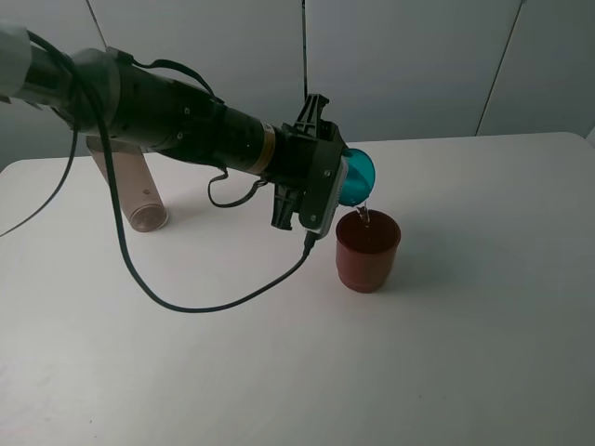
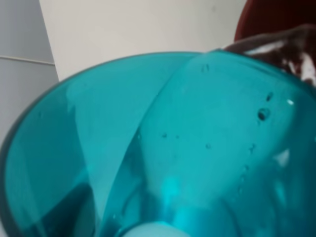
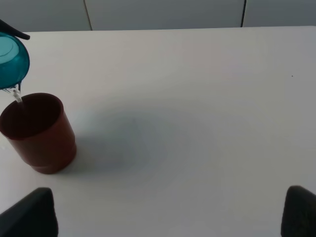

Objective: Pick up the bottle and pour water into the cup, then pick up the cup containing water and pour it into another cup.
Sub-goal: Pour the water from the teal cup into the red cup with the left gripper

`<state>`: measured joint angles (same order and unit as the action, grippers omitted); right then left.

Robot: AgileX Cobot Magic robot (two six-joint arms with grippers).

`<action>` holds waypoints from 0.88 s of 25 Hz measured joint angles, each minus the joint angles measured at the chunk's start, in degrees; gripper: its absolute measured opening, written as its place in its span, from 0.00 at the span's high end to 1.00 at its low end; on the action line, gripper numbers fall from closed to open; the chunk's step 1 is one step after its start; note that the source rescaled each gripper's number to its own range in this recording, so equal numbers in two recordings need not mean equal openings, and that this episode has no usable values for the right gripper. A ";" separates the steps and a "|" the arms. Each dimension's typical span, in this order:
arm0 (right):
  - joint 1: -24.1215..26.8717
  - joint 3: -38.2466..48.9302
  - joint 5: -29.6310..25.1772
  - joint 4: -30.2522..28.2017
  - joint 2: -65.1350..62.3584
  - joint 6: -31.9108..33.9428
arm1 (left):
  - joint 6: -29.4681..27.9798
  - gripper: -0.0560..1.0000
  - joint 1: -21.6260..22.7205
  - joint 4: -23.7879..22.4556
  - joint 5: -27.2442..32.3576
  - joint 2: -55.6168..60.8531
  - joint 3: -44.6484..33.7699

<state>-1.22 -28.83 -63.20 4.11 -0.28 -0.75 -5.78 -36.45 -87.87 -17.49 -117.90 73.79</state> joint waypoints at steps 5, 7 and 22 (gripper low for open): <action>0.00 0.00 0.00 0.00 0.00 0.00 | 1.20 0.82 0.00 0.00 0.00 0.00 0.00; 0.00 0.00 0.00 0.00 0.00 0.00 | 1.30 0.82 0.00 0.00 0.00 0.00 0.00; 0.00 0.00 0.00 0.00 0.00 0.00 | 6.47 0.82 0.00 -0.10 -0.21 0.00 0.00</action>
<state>-1.22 -28.83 -63.20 4.11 -0.28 -0.75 0.69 -36.45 -87.97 -17.70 -117.90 73.79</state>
